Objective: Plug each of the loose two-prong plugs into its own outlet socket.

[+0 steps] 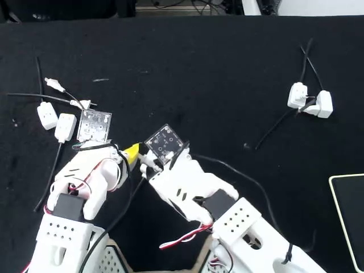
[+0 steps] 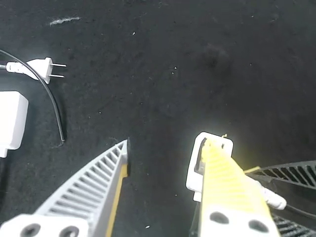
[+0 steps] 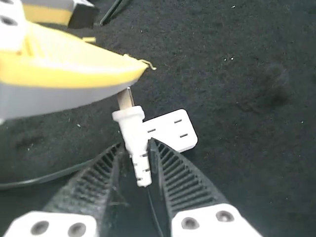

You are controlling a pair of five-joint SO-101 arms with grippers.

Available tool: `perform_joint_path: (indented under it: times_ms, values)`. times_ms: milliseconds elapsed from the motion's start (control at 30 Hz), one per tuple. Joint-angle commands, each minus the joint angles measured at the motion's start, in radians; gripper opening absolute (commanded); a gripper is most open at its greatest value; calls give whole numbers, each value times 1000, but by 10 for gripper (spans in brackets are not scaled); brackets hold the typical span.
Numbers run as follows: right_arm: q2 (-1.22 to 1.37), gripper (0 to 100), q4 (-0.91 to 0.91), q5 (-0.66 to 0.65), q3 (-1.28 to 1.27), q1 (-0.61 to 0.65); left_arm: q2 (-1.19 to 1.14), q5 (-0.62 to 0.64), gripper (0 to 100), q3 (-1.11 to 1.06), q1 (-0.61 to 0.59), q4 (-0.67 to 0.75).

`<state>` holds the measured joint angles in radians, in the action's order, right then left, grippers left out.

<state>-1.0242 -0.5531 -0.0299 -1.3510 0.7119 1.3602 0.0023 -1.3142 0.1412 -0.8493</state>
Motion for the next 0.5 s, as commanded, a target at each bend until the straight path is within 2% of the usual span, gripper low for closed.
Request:
perform_joint_path:
  times_ms: [0,467]
  values:
    - [-31,10,80,21,125,14,-2,-3,245,-2,5,2]
    - [-31,10,112,-5,124,12,-2,-3,245,-39,1,37]
